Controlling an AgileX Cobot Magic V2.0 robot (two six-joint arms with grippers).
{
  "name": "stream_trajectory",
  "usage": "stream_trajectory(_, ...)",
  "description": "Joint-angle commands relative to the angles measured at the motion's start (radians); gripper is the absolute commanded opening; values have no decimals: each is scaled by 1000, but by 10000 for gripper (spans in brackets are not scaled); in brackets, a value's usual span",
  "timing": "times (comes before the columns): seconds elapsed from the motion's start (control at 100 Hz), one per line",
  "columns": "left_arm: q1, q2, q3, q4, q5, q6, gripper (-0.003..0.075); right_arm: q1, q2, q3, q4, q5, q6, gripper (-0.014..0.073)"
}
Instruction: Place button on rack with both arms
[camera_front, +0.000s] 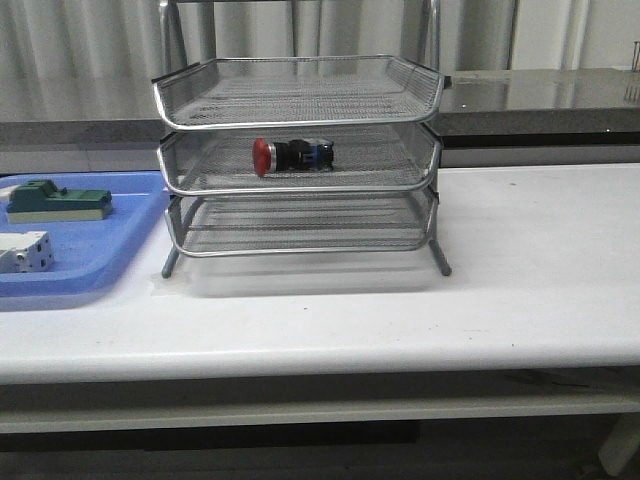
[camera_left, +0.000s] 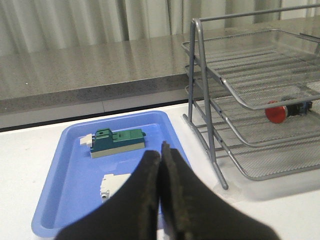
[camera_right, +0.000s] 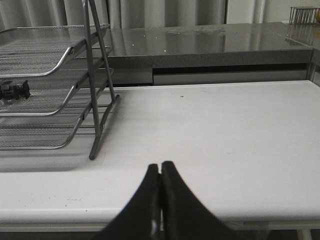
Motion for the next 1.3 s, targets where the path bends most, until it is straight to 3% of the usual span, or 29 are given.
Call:
stream_trajectory(0.0,23,-32,-12,70,-75,-89,-20,-1,-20,-16,-6,-84,-1,-61)
stream_trajectory(0.27,118,-268,103,190,52,-204,-20,-1,-20,-16,-6,-84,-1,-61)
stream_trajectory(0.49,140,-449,193,357,131,-437,-20,-1,-20,-16,-6,-84,-1,-61)
stream_trajectory(0.78,140,-490,272,355,121,-469,-20,-1,-18,-16,-6,-84,-1,-61)
stream_trajectory(1.29,140,-490,272,355,75,-469,-20,-1,-18,-16,-6,-84,-1,-61)
